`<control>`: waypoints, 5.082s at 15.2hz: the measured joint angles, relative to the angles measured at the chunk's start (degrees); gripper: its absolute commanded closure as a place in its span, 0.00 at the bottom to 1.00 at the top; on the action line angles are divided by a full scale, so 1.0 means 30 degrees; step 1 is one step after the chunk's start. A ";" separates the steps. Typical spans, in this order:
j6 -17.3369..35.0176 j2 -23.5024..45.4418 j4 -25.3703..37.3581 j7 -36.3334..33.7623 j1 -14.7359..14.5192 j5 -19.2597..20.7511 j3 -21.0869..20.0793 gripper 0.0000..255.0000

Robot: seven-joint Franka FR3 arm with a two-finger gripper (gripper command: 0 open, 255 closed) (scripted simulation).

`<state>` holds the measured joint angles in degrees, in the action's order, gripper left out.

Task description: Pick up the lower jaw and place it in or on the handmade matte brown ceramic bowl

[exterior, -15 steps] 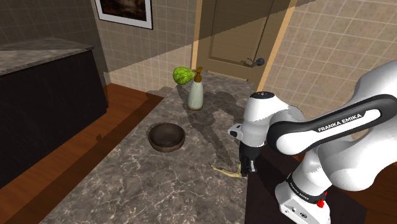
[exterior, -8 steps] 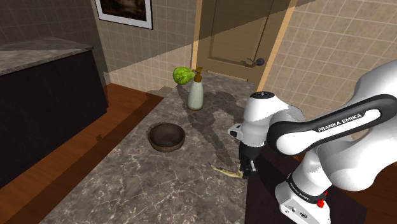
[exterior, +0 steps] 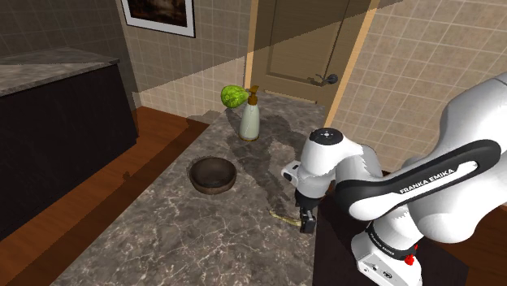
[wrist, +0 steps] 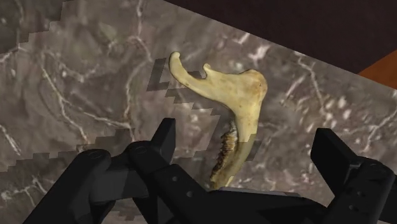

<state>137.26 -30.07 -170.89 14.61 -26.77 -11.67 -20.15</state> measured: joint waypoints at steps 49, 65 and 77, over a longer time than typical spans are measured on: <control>-0.5727 -0.0221 0.5615 0.0402 0.1239 0.1598 0.1037 1.00; -0.6665 1.2210 1.8598 -0.0790 0.3169 0.5686 0.0864 1.00; -0.6066 1.6057 2.1619 -0.1387 0.2820 0.6937 0.1139 1.00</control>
<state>119.06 18.10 -106.03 10.45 -18.31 9.14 -16.73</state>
